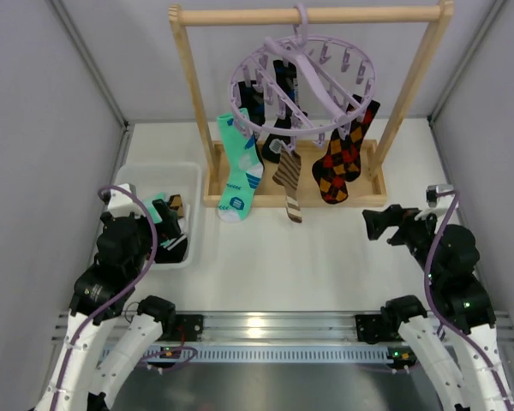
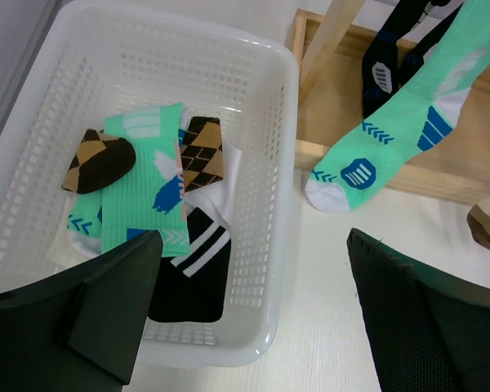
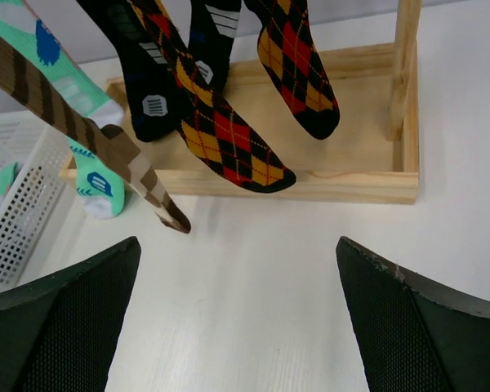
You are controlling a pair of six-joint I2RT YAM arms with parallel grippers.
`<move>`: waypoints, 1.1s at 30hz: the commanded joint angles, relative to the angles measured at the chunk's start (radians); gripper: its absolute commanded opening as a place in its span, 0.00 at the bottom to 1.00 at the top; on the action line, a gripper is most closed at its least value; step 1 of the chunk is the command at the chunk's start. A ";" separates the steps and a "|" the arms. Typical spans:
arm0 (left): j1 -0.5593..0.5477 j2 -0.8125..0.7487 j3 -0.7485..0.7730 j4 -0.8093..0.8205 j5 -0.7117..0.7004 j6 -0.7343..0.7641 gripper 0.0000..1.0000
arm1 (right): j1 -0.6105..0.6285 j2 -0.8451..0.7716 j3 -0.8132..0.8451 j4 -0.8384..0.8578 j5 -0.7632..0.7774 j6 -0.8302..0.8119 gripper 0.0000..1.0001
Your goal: Remove the socks clipped to the hanger
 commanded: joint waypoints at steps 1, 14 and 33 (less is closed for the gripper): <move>-0.002 -0.007 -0.006 0.055 -0.019 -0.010 0.99 | 0.011 0.008 -0.024 0.082 0.033 0.046 1.00; -0.004 0.004 -0.008 0.055 -0.007 -0.012 0.98 | 0.034 0.213 -0.309 0.794 -0.579 0.184 0.99; -0.005 0.039 0.000 0.055 0.052 -0.001 0.98 | 0.455 0.953 -0.255 1.463 0.082 -0.267 0.79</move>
